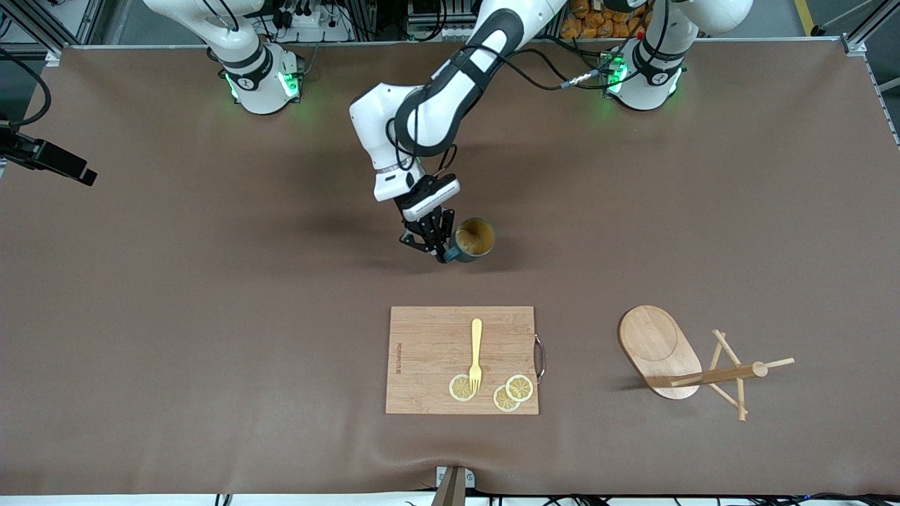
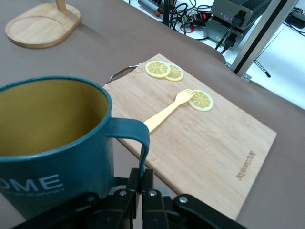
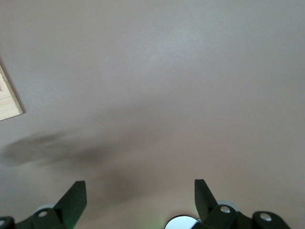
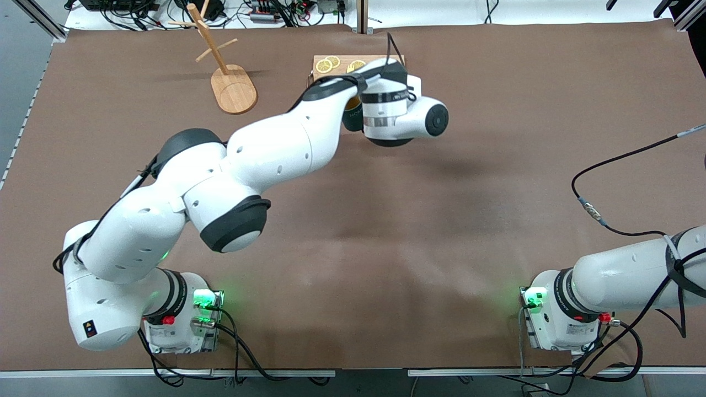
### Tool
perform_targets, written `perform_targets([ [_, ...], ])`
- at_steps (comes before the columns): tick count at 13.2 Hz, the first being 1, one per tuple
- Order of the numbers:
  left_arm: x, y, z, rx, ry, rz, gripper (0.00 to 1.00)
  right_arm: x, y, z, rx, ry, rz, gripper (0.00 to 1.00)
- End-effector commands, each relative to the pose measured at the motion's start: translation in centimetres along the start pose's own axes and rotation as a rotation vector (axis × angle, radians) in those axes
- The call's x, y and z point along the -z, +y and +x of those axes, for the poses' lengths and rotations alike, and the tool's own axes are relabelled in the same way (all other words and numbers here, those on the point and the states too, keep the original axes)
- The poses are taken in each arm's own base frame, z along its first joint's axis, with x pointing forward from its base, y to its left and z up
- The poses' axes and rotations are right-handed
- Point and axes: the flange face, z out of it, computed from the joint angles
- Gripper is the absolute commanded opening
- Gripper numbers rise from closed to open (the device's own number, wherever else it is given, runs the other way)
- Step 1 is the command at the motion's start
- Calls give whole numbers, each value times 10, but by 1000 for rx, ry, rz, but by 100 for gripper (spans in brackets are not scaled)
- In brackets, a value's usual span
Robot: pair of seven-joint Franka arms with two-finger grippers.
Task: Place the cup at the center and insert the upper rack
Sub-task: 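Carry the mug with the left gripper to the wooden mug tree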
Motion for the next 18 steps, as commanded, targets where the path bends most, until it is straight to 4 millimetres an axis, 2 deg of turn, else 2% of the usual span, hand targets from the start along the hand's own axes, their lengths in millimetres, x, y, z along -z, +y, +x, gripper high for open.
perform_targets([
  [1, 14, 9, 38, 70, -78, 3, 0, 2, 3, 0, -19, 5, -4, 100],
  [3, 26, 16, 74, 121, -140, 13, 0, 2, 3, 0, -19, 5, -4, 100],
  [4, 36, 18, 84, 143, -187, 21, 0, 2, 3, 0, -19, 5, -4, 100],
  [6, 45, 24, 138, 247, -270, 26, 0, 2, 3, 0, -19, 5, -4, 100],
  [7, 51, 24, 150, 274, -312, 31, 0, 2, 3, 0, -19, 5, -4, 100],
  [9, 55, 25, 193, 317, -397, 40, 0, 2, 4, -1, -19, 3, -5, 100],
  [12, 48, 21, 243, 395, -483, 58, 0, 2, 4, -1, -19, 3, -5, 100],
  [15, 29, 10, 318, 519, -589, 64, 0, 2, 4, 0, -21, 3, -4, 100],
  [18, 8, -11, 399, 659, -734, 51, 0, 2, 6, 0, -22, 3, -4, 100],
])
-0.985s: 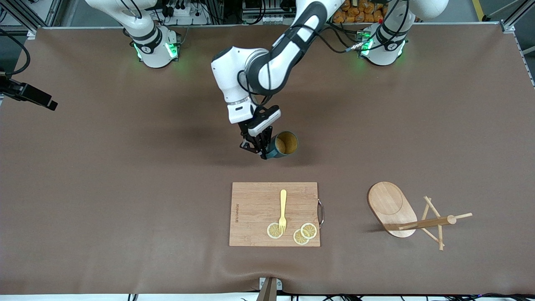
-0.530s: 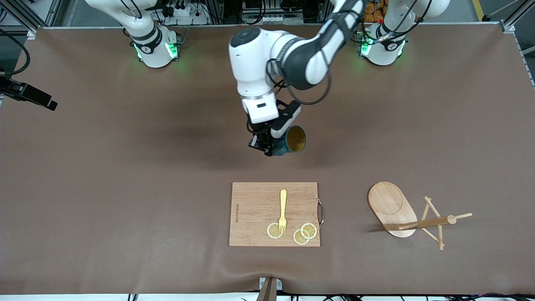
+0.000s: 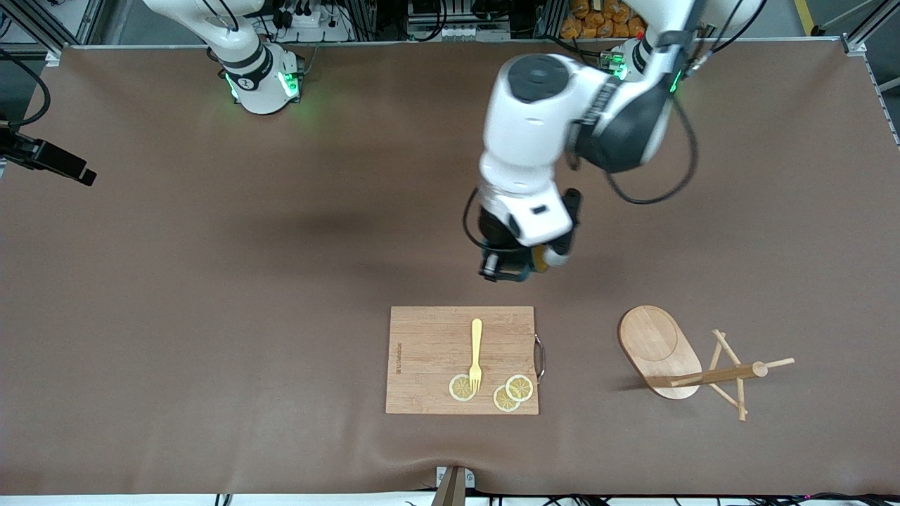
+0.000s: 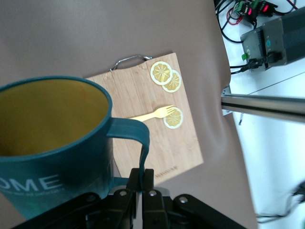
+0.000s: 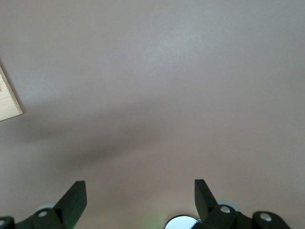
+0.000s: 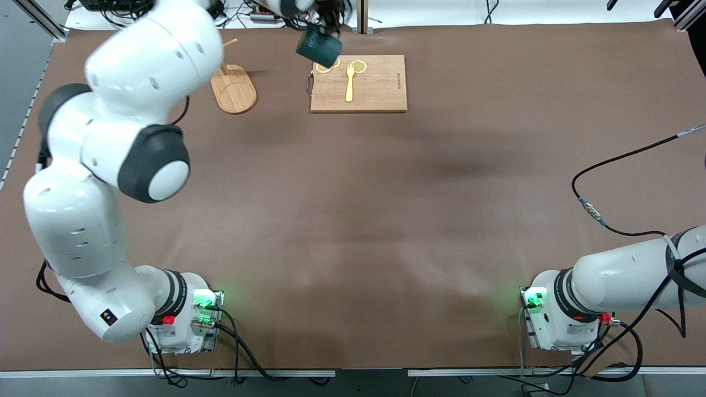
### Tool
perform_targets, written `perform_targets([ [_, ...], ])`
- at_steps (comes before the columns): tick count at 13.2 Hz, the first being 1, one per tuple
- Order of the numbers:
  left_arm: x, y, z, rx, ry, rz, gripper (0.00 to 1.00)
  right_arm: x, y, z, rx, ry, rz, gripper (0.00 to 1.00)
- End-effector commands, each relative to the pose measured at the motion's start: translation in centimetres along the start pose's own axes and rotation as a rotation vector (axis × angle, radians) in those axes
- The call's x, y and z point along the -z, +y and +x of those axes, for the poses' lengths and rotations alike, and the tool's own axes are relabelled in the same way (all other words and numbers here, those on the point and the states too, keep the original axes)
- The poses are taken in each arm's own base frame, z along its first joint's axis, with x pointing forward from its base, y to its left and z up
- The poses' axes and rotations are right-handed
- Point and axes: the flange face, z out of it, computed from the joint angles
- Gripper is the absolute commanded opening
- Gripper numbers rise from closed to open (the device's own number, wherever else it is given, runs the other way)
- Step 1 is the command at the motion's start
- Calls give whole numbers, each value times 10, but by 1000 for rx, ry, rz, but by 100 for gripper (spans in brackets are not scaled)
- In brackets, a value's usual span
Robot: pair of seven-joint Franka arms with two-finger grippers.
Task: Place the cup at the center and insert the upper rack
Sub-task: 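Carry the mug with the left gripper to the wooden mug tree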
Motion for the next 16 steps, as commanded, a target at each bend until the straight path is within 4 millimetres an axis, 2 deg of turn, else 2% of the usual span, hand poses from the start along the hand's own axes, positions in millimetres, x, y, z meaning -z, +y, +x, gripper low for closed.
perform_targets([
  [1, 34, 12, 49, 45, -131, -18, 0, 2, 5, 0, -20, 3, -4, 100],
  [3, 38, 19, 81, 71, -166, -20, 0, 2, 4, 0, -18, 4, -6, 100],
  [5, 35, 22, 99, 93, -177, -18, 0, 2, 4, 0, -18, 4, -6, 100],
  [6, 34, 26, 118, 133, -202, -20, 0, 2, 5, 0, -20, 3, -6, 100],
  [11, 39, 31, 186, 186, -338, -11, 0, 2, 5, 0, -20, 3, -6, 100],
  [16, 43, 27, 272, 210, -503, -21, 0, 1, 5, 0, -20, 2, -6, 100],
])
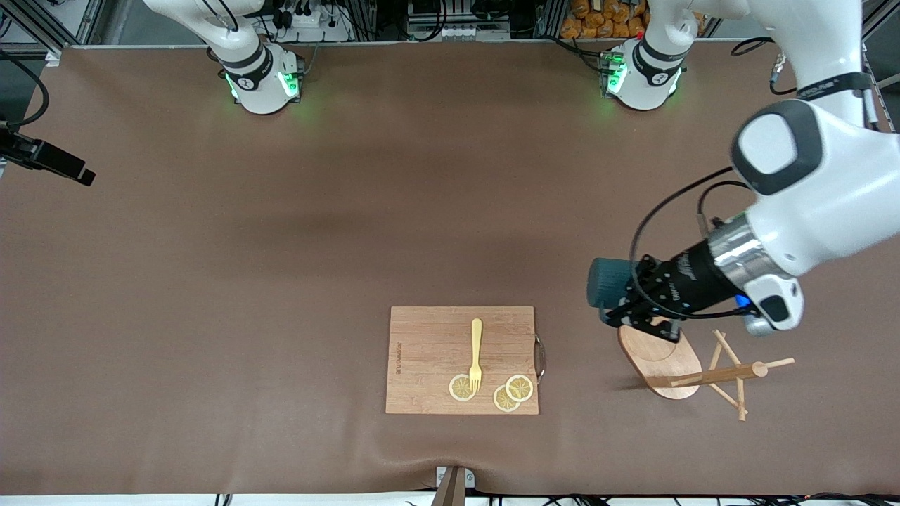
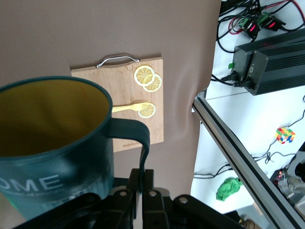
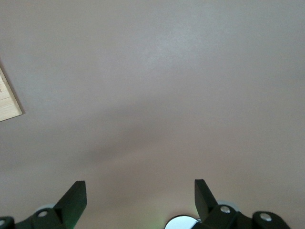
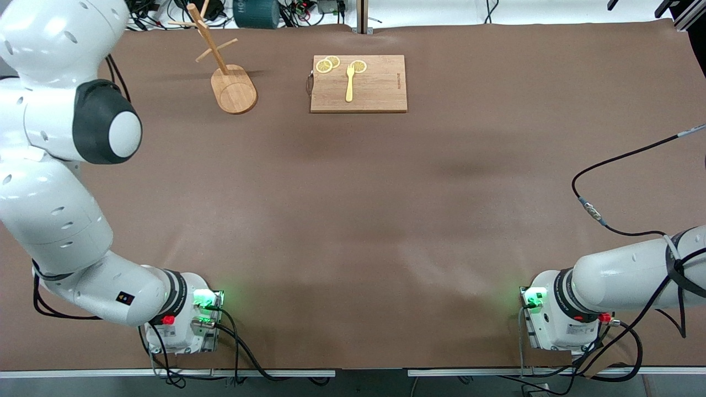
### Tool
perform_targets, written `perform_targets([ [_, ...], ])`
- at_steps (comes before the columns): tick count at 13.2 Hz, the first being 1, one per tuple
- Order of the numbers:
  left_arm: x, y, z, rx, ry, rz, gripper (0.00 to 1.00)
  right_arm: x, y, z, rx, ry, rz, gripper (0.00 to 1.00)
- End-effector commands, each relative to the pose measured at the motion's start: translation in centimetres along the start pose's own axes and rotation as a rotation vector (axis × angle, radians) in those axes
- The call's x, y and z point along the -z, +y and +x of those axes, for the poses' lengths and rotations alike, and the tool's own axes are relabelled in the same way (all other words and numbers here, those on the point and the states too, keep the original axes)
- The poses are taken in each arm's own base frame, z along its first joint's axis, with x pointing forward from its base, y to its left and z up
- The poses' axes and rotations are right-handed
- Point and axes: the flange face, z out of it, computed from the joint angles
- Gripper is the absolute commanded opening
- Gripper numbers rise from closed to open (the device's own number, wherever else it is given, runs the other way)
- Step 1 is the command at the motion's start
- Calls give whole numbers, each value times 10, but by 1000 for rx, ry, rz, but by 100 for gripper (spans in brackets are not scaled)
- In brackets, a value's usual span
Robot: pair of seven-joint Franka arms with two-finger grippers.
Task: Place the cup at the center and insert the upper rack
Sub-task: 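Carry the mug with the left gripper to the wooden mug tree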
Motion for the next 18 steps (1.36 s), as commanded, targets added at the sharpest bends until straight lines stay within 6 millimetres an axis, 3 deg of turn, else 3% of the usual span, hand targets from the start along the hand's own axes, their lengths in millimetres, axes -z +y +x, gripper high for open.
perform_targets([
  [1, 25, 1, 32, -6, -120, 9, 0, 1, 4, 0, -18, 2, -6, 100],
  [4, 39, -2, 62, -21, -193, 30, 0, 1, 3, -1, -16, 2, -5, 100],
  [8, 40, -5, 87, -42, -264, 58, 0, 1, 4, 0, -18, 2, -5, 100],
  [10, 50, -6, 110, -29, -317, 53, 0, 0, 1, -1, -13, -2, -6, 100],
  [18, 48, -6, 140, -23, -342, 39, 0, -1, 0, -1, -13, -4, -7, 100],
])
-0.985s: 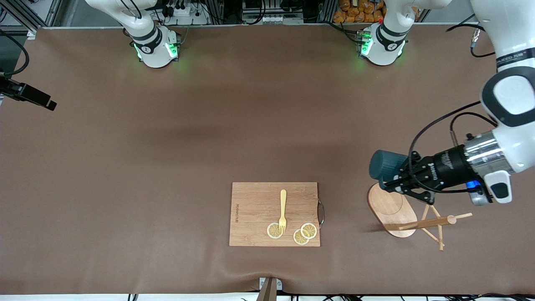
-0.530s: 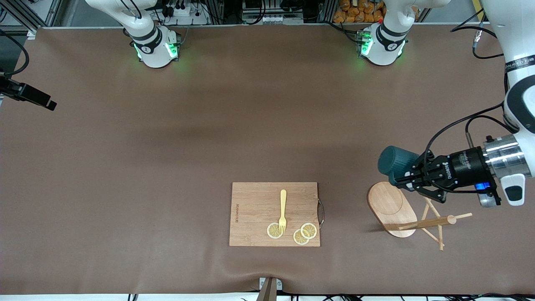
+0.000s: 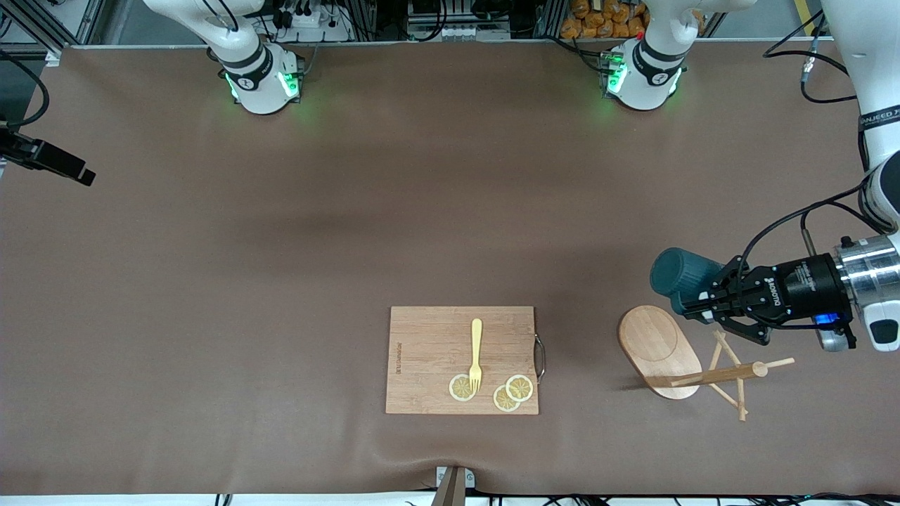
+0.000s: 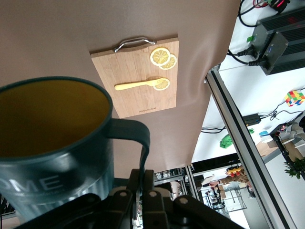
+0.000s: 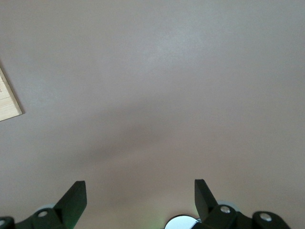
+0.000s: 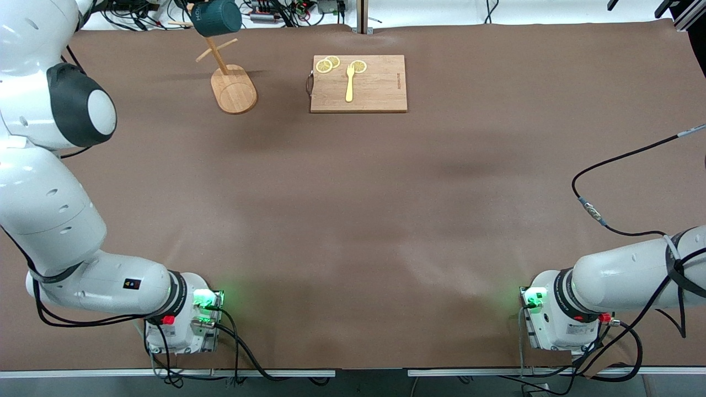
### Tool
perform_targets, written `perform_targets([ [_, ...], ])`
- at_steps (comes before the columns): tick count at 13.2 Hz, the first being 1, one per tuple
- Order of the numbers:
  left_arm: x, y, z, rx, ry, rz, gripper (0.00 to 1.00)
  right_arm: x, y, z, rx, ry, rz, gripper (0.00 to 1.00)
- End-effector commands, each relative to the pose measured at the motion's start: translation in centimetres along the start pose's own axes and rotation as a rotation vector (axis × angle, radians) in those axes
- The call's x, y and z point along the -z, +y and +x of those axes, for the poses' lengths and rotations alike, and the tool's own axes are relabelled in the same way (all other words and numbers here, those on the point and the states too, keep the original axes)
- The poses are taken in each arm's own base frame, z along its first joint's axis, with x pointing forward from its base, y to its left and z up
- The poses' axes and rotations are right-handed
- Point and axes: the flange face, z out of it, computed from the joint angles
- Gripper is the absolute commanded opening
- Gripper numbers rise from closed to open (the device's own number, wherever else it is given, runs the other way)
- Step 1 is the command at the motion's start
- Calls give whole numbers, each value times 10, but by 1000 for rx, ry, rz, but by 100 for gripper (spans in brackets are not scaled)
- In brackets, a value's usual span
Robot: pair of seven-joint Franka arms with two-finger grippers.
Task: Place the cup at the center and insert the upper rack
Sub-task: 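Carry the mug with the left gripper to the wooden mug tree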
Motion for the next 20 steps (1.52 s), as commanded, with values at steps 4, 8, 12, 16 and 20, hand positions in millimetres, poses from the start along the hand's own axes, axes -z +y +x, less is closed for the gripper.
perform_targets([
  [4, 9, -2, 12, -111, -107, -14, 0, 2, -5, -3, -2, 3, -4, 100],
  [8, 8, -3, 35, -128, -198, -39, 0, -2, -6, 1, -3, 2, -8, 100],
  [12, 9, -1, 58, -117, -249, -88, 0, 2, -22, -5, 32, 29, -76, 100],
  [16, 3, 1, 79, -123, -300, -134, 0, 15, -21, -8, 31, 57, -68, 100],
  [20, -1, -2, 102, -149, -296, -146, 0, 17, -16, -8, 20, 56, -64, 100],
])
